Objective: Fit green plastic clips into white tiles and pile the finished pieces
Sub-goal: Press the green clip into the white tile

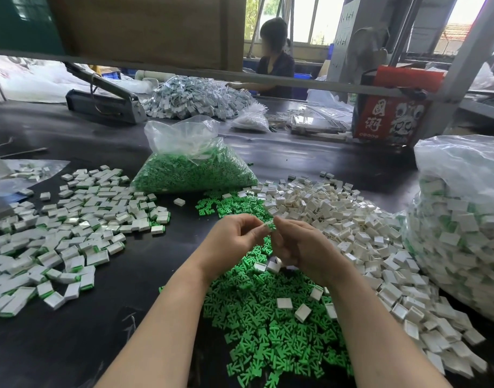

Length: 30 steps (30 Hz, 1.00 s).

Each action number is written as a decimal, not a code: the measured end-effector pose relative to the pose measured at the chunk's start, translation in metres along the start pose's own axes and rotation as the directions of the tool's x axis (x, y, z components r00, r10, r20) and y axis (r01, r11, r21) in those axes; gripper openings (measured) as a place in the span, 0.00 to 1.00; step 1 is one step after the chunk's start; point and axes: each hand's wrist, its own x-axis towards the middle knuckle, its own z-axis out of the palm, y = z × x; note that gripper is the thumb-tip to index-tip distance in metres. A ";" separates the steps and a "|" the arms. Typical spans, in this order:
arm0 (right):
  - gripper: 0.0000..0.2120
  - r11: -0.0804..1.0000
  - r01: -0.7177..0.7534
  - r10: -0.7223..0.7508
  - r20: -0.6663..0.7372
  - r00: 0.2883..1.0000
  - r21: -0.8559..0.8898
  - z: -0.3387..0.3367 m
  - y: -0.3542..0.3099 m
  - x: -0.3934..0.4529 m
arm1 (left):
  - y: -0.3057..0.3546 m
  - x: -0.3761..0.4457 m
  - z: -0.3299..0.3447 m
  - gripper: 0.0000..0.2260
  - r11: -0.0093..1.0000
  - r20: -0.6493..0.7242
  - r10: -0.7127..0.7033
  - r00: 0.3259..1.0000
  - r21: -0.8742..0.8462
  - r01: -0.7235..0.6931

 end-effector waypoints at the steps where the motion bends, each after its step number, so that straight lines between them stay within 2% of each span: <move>1: 0.18 1.000 0.002 -0.002 -0.002 1.000 0.015 0.000 0.000 0.001 | 0.001 0.000 0.000 0.04 0.999 -0.026 0.006 1.000 -0.038 -0.007; 4: 0.20 0.999 0.001 0.000 -0.013 1.000 0.043 -0.001 0.000 0.001 | 0.001 0.000 0.000 0.01 0.997 -0.067 0.019 0.998 -0.076 -0.024; 7: 0.20 0.996 -0.016 0.016 0.003 1.000 0.092 -0.002 -0.001 0.001 | 0.000 0.000 0.001 0.03 0.996 -0.104 0.012 0.994 -0.091 -0.022; 10: 0.20 0.996 -0.058 0.056 0.034 0.998 0.072 -0.002 -0.002 0.001 | 0.002 0.001 0.003 0.05 0.993 -0.139 0.028 0.990 -0.111 -0.044; 14: 0.22 0.992 -0.096 0.089 0.089 0.992 0.081 0.001 0.000 0.002 | 0.003 0.003 0.007 0.03 0.990 -0.171 0.030 0.985 -0.133 -0.053; 24: 0.22 0.959 -0.016 -0.013 0.100 0.995 0.283 0.002 0.005 0.005 | 0.006 0.003 0.017 0.06 0.968 -0.207 -0.008 0.978 -0.247 -0.044; 30: 0.22 0.942 -0.011 -0.031 0.120 0.992 0.335 0.003 0.009 0.007 | 0.007 0.002 0.018 0.06 0.960 -0.210 -0.035 0.977 -0.279 -0.025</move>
